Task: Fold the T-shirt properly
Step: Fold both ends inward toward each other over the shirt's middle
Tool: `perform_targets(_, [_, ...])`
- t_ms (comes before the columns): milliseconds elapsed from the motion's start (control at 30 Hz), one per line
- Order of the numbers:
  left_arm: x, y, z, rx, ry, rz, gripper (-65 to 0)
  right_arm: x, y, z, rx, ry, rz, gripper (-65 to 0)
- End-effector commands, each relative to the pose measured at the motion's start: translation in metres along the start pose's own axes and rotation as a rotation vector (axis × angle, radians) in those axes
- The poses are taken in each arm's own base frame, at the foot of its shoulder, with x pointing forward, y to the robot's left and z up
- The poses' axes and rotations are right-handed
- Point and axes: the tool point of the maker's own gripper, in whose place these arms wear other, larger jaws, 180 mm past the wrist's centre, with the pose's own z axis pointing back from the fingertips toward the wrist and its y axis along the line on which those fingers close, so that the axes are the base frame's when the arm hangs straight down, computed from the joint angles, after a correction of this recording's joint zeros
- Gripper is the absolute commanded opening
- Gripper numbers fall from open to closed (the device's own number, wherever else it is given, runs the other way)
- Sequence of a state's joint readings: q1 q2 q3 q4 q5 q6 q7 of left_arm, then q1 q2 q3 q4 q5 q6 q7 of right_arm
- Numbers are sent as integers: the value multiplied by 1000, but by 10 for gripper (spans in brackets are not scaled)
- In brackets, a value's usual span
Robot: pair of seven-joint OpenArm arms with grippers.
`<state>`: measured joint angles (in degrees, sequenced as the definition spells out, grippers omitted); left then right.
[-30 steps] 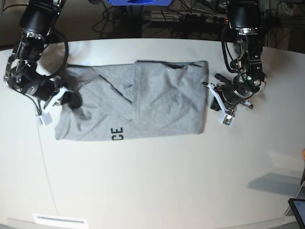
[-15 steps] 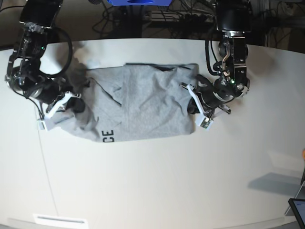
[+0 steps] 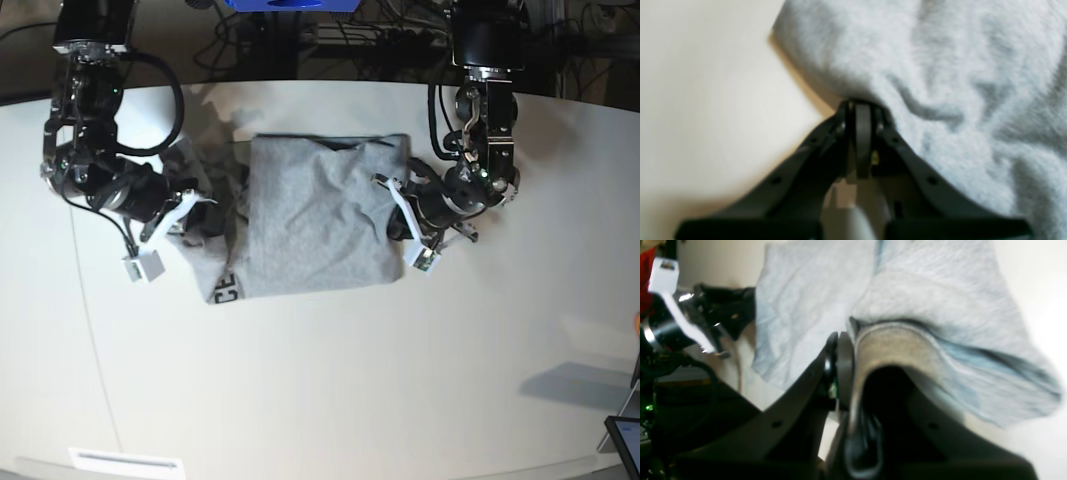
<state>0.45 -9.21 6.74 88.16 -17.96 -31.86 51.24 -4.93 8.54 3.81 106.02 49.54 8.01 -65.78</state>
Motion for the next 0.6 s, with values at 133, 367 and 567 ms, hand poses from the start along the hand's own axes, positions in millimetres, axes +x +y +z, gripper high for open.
perform_targets(133, [-38, -16, -7, -32, 198, -53, -603, 12, 26, -5, 55, -48, 13, -649])
perform_targets(367, [-32, -17, -9, -31, 203, -52, -603, 16, 46, -10, 71, -46, -7, -650])
perform_targets(567, [-23, -20, -11, -38, 183, -48, -603, 14, 49, -11, 78, -42, -3, -650])
